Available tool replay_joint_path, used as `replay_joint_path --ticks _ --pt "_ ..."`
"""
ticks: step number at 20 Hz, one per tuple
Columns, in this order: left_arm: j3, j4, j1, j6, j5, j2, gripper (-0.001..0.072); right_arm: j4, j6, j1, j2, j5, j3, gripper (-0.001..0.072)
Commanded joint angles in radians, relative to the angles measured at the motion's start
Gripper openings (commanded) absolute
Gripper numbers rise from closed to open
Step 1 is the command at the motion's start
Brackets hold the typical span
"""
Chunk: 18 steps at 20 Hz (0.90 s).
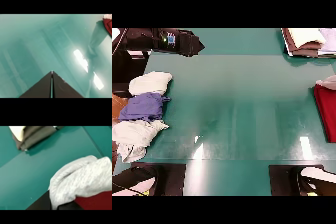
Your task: Fold the shirts.
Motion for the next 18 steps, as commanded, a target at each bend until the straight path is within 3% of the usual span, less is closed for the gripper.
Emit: replay_joint_path --ticks 1,4,7,8,11,13,18 --pt "0.000 0.000 0.000 0.006 -0.020 0.000 0.0021 -0.049 0.003 -0.095 0.077 0.074 -0.147 0.0014" --pt "0.000 0.000 0.000 0.010 -0.029 0.000 0.0021 -0.188 0.002 -0.164 0.135 0.091 -0.312 0.0028" --pt "0.000 0.000 0.000 0.010 -0.032 0.000 0.0021 -0.303 0.003 -0.222 0.179 0.093 -0.454 0.0514" --pt "0.000 0.000 0.000 0.010 -0.037 0.000 0.0022 -0.317 0.003 -0.240 0.191 0.092 -0.491 0.0565" --pt "0.000 0.000 0.000 0.010 -0.042 0.000 0.0021 -0.293 0.003 -0.290 0.219 0.089 -0.515 0.0565" --pt "0.000 0.000 0.000 0.010 -0.042 0.000 0.0022 -0.190 0.002 -0.281 0.239 0.077 -0.482 0.0565" --pt "0.000 0.000 0.000 0.010 -0.040 0.000 0.0022 0.122 0.002 -0.012 0.288 0.048 -0.380 0.0559"
